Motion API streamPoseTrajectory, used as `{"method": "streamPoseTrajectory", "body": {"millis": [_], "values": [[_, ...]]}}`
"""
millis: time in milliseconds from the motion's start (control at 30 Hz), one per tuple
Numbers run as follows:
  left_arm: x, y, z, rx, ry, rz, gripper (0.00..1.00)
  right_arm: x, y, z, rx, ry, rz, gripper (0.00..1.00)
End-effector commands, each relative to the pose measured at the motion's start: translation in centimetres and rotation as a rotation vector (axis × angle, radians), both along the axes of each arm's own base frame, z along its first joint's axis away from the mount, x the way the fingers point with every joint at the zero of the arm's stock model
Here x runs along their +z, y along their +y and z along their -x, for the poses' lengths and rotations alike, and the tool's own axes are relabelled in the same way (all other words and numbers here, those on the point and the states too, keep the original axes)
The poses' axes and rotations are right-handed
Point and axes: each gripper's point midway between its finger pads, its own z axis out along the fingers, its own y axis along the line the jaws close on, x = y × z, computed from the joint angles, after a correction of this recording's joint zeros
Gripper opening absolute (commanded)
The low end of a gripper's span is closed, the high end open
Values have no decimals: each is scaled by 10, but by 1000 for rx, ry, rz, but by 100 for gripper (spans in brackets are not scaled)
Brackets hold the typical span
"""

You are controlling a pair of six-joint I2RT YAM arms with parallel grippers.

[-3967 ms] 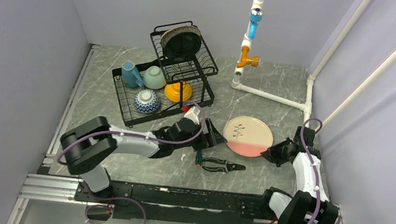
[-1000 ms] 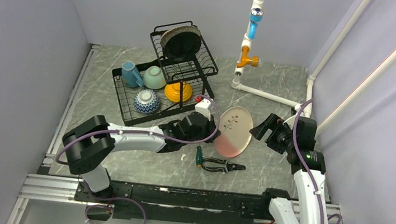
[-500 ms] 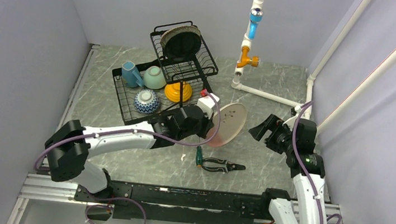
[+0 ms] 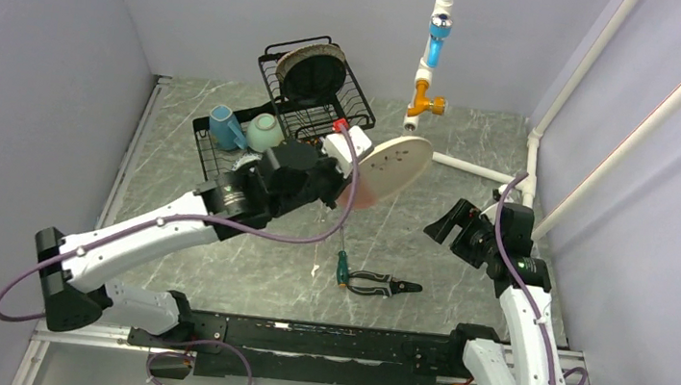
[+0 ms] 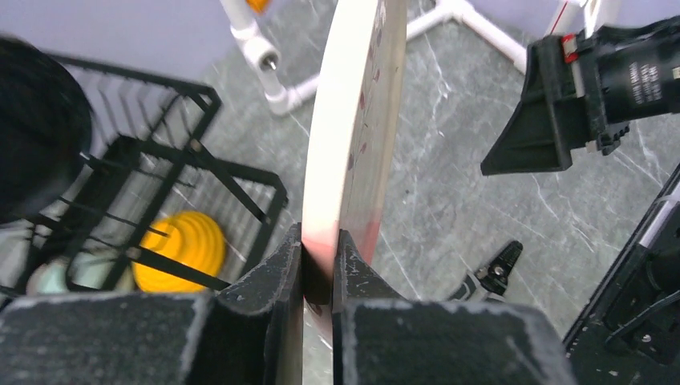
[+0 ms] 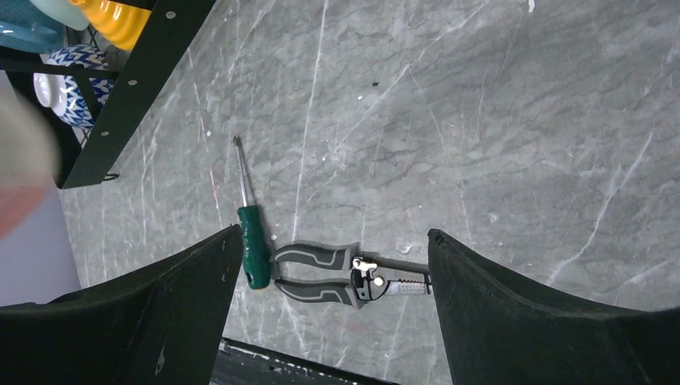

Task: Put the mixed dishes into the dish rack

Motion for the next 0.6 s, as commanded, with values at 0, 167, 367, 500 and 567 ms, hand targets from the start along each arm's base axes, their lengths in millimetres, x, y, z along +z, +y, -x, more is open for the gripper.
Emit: {"method": "streamPoseTrajectory", "body": {"millis": [0, 167, 367, 500, 567], "values": [[132, 25, 11, -37, -308, 158, 0, 8, 0, -10, 10, -46, 11, 87], [181, 44, 10, -20, -463, 111, 0, 1, 0, -10, 6, -15, 14, 87], [227, 69, -5, 51, -595, 58, 0, -10, -2, -11, -7, 42, 17, 87], [242, 83, -22, 64, -622, 38, 0, -20, -3, -13, -15, 97, 23, 87], [245, 88, -31, 58, -626, 25, 0, -24, -4, -15, -20, 112, 22, 87]]}}
